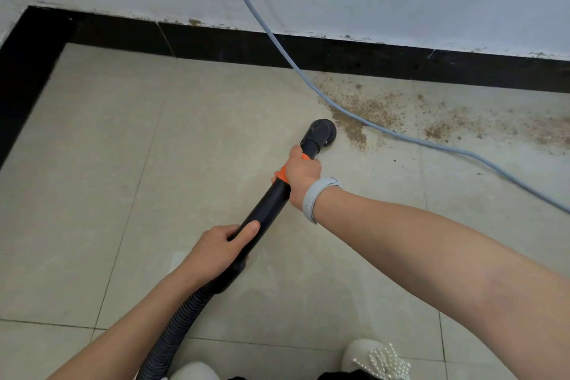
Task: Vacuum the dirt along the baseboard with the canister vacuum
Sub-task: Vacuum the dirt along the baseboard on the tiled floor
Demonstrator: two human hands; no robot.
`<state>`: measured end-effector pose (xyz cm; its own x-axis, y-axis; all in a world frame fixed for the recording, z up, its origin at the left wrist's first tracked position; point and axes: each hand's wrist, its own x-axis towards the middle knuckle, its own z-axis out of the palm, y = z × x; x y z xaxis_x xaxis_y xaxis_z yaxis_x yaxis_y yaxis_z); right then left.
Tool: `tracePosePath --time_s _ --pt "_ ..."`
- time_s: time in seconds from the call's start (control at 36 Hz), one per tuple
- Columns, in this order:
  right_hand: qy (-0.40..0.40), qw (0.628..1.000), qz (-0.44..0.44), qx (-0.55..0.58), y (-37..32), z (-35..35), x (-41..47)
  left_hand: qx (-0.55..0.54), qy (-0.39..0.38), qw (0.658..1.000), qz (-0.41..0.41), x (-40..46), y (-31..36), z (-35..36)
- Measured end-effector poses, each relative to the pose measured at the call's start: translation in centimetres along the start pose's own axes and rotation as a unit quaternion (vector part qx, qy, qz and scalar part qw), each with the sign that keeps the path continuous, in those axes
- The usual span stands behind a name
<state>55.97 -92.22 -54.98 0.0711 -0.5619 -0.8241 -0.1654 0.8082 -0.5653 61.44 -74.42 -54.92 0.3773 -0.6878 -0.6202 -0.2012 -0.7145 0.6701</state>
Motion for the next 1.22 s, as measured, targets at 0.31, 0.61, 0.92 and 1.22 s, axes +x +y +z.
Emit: tracePosePath --time_s 0.31,0.61,0.92,1.22 --pt "-0.063 0.997 0.019 -0.03 2.3 3.6 -1.7 0.14 0.09 0.986 -0.026 -2.7 -2.6 -2.0" --pt "-0.161 0.979 0.063 -0.104 9.2 10.1 -6.2 0.088 0.2 0.973 -0.072 -7.6 -7.4 -4.9" --pt "-0.2 0.96 0.082 -0.176 11.5 11.0 -7.3 0.091 0.182 0.974 -0.099 -10.0 -9.1 -5.5" --pt "-0.106 0.96 0.127 -0.224 14.4 2.8 -10.2 0.277 0.019 0.957 -0.088 -12.0 -10.8 -4.7"
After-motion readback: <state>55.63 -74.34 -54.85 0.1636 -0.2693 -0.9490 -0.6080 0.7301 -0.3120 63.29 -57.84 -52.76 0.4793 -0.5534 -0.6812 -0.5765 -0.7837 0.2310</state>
